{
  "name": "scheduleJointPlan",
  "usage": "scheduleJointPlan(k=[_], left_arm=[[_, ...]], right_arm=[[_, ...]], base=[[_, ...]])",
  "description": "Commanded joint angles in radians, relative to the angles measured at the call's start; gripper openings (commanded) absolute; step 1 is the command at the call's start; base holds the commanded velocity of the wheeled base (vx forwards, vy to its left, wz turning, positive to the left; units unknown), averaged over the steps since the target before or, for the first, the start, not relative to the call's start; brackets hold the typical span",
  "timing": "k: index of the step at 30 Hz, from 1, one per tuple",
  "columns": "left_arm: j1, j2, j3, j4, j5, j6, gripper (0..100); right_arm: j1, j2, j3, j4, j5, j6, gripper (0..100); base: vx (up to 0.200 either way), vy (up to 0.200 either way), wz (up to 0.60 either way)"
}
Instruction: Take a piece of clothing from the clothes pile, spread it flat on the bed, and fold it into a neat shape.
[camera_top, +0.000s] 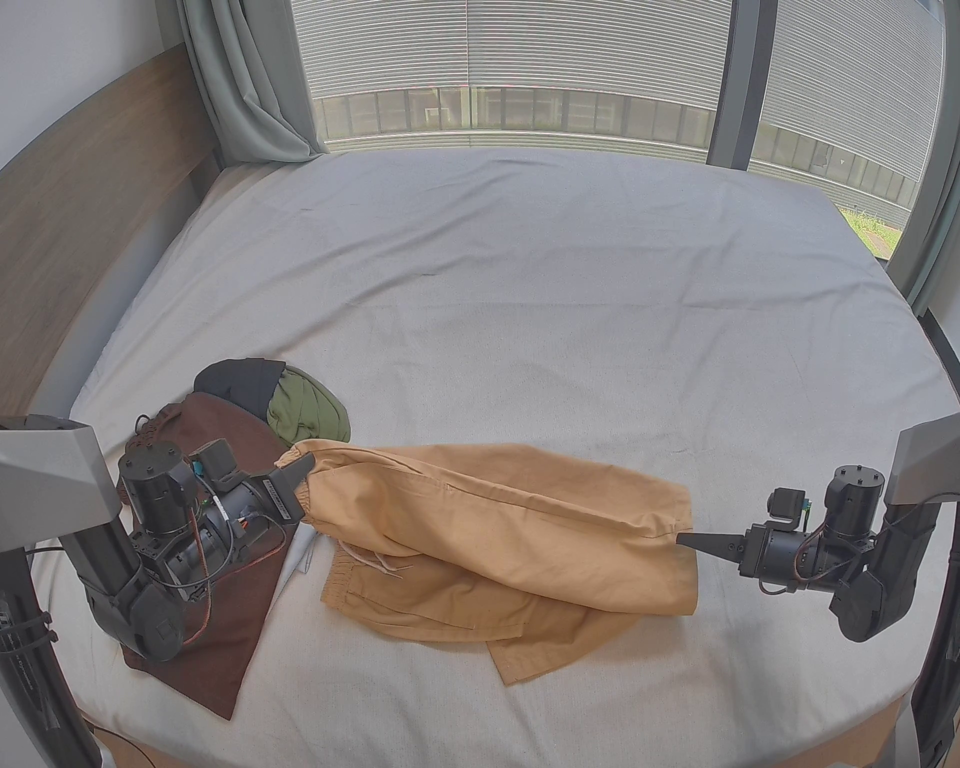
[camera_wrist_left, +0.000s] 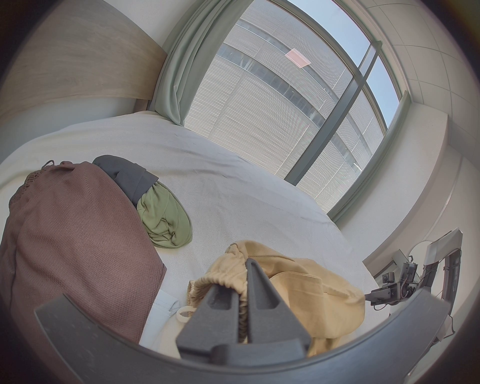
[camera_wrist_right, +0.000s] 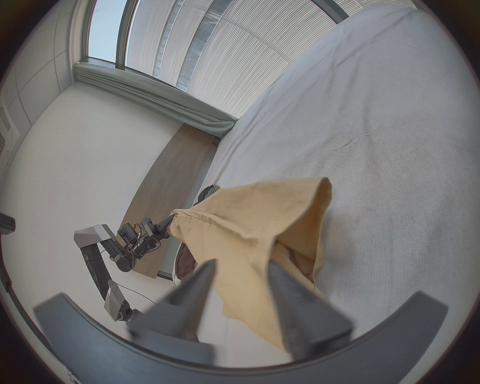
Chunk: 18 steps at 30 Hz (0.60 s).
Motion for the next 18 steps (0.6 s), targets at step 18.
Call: scheduleJointPlan(k=[18], left_arm=[[-0.003, -0.007, 0.002, -0.001, 0.000, 0.000, 0]], right_arm=[[0.053, 0.137, -0.115, -0.001, -0.016, 0.004, 100]], base=[[0.000, 0.000, 0.00]])
